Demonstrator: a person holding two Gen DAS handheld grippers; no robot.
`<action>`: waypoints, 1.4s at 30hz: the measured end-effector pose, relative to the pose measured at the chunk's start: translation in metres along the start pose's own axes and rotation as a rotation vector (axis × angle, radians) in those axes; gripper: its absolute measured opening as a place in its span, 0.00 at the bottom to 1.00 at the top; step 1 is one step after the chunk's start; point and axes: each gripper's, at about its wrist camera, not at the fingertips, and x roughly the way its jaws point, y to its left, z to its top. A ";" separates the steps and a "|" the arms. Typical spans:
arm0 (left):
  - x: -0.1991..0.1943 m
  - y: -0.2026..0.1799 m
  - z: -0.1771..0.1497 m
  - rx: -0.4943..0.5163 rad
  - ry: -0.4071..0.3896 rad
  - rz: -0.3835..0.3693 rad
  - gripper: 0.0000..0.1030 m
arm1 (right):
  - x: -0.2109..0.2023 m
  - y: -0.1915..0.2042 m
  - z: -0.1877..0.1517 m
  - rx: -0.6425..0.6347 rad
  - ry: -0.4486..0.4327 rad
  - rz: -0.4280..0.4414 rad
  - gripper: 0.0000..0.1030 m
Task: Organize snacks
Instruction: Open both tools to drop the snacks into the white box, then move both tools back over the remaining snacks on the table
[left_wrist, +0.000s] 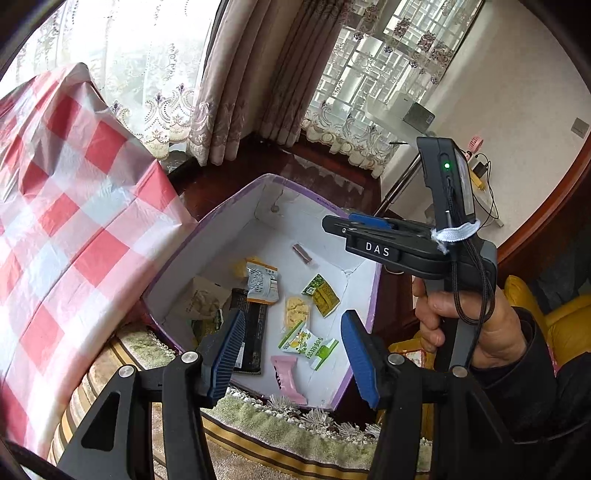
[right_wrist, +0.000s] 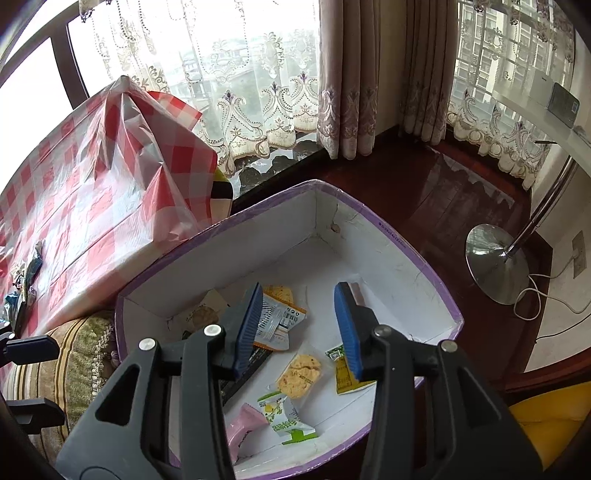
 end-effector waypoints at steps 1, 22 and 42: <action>-0.002 0.002 0.000 -0.007 -0.006 0.003 0.54 | -0.001 0.003 0.000 -0.005 -0.001 0.004 0.46; -0.075 0.100 -0.033 -0.295 -0.202 0.132 0.54 | -0.017 0.157 0.005 -0.279 -0.005 0.211 0.60; -0.171 0.199 -0.131 -0.587 -0.308 0.369 0.54 | -0.020 0.297 -0.031 -0.551 0.073 0.384 0.66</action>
